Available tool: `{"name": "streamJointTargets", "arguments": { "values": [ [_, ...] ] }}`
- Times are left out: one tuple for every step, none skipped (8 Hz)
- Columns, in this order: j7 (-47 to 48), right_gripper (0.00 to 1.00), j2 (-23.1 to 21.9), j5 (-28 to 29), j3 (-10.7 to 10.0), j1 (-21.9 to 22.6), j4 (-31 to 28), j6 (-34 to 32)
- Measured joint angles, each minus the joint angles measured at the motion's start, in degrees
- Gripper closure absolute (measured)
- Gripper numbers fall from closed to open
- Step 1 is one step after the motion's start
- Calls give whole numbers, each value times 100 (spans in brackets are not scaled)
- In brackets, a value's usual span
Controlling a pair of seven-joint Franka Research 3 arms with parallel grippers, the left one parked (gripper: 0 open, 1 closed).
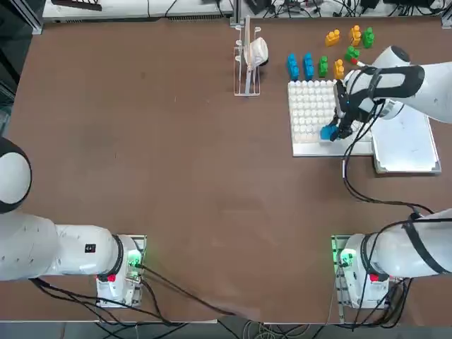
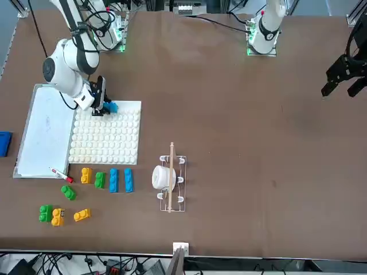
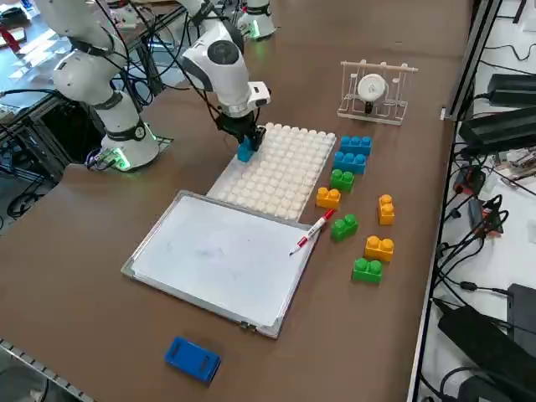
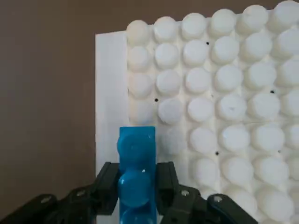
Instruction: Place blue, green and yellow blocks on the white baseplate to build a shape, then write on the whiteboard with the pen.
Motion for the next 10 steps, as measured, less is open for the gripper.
{"name": "streamJointTargets", "arguments": {
  "values": [
    [0,58,139,-2,1,16,55,31],
    [0,58,147,-14,-3,14,71,7],
    [0,58,147,-14,-3,14,71,7],
    [1,58,147,-15,-3,14,71,7],
    [1,58,149,-15,-3,14,71,7],
    [1,58,149,-15,-3,14,71,8],
    [1,58,149,-15,-3,14,71,8],
    [2,58,150,-15,-3,14,71,9],
    [3,58,150,-14,-3,14,71,12],
    [4,58,150,-14,-3,14,70,13]
  ]
}}
